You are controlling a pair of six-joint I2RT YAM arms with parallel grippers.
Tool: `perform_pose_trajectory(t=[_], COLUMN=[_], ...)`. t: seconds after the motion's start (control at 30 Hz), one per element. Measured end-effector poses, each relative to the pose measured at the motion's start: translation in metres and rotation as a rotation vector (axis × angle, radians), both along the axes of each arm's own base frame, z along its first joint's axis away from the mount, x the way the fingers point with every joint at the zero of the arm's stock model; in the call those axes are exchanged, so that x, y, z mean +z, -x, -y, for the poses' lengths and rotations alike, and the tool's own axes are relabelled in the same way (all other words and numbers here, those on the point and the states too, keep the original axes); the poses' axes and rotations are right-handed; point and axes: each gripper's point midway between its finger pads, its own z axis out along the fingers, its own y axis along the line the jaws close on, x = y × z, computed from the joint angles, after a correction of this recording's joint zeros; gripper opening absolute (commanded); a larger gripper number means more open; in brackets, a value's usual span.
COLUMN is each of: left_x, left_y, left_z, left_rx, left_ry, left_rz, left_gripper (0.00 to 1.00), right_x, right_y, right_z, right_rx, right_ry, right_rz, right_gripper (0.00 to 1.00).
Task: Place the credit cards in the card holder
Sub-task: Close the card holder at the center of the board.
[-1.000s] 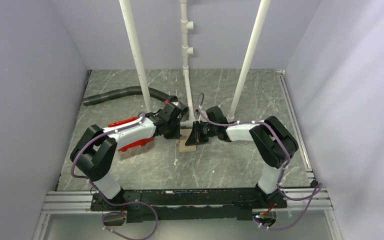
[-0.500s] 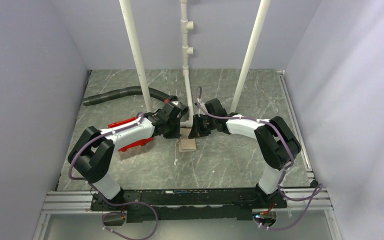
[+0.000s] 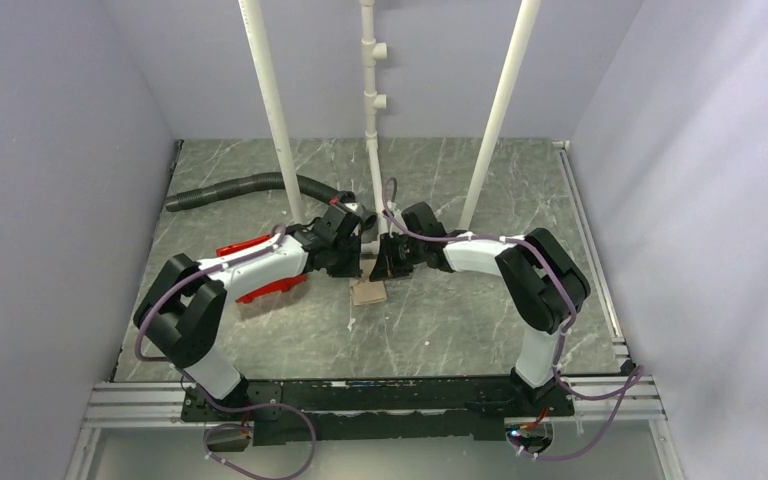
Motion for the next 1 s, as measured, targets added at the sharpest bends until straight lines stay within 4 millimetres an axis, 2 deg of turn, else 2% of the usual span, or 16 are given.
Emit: perform_pose_trajectory(t=[0.43,1.0], left_x=[-0.018,-0.018], left_y=[0.001,-0.007], left_z=[0.006,0.007], left_rx=[-0.016,0.025], left_ry=[-0.013,-0.026], left_rz=[-0.059,-0.054], left_gripper=[0.00,0.00], right_x=[-0.001,-0.001], right_y=[0.000,-0.001], right_z=[-0.001,-0.001], right_rx=[-0.047,-0.055], right_ry=[-0.013,-0.013], right_rz=[-0.032,-0.038], right_gripper=[0.05,0.03])
